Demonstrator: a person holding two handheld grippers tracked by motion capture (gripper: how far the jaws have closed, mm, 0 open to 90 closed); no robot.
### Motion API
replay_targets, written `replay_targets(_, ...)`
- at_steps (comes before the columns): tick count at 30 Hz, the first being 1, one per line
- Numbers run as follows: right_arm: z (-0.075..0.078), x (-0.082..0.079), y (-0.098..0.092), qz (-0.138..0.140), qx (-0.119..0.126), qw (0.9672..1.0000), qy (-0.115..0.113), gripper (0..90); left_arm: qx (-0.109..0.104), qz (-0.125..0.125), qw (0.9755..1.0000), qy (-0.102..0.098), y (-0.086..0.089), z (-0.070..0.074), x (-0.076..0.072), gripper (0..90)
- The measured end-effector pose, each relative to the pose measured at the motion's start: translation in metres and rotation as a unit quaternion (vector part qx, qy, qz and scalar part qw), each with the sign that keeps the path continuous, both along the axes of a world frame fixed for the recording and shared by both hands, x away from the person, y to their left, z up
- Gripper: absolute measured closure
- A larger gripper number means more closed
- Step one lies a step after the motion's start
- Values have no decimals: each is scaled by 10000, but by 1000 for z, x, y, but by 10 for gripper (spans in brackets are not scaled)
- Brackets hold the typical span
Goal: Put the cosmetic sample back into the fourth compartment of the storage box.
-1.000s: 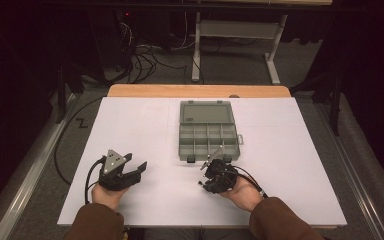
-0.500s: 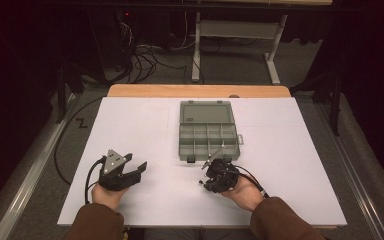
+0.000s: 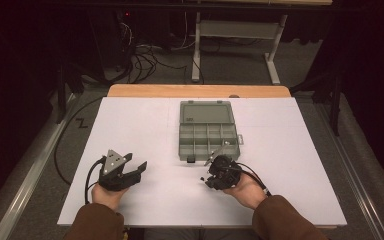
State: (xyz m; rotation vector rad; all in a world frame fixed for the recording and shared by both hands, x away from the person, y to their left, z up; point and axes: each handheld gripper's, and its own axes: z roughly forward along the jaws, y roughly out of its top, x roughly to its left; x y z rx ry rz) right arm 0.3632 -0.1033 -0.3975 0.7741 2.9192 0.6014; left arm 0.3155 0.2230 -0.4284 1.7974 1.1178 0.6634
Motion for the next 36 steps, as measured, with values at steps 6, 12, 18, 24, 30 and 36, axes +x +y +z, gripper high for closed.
replay_targets(6, 7, 3, -5, -51, 55, 9999, -68, 815, 4, -9, 10000, -15, 0, 0, 0, 389)
replay_targets(12, 16, 6, -11, -88, 146, 9998, -123, 816, 25, -31, 10000, -41, -1, 0, 0, 391)
replay_targets(18, 23, 10, -15, -175, 169, 9996, -160, 816, 25, -60, 10000, -29, -2, 0, 0, 391)
replay_targets(24, 28, 15, -19, -231, 252, 9993, -181, 816, 4, -81, 9999, -60, -2, 0, 0, 389)
replay_targets(30, 33, 21, -25, -345, 322, 9987, -179, 816, 13, -97, 9999, -61, -2, 0, -1, 389)
replay_targets(36, 37, 28, -30, -498, 402, 9977, -222, 816, 20, -104, 9999, -48, -2, 0, -1, 389)
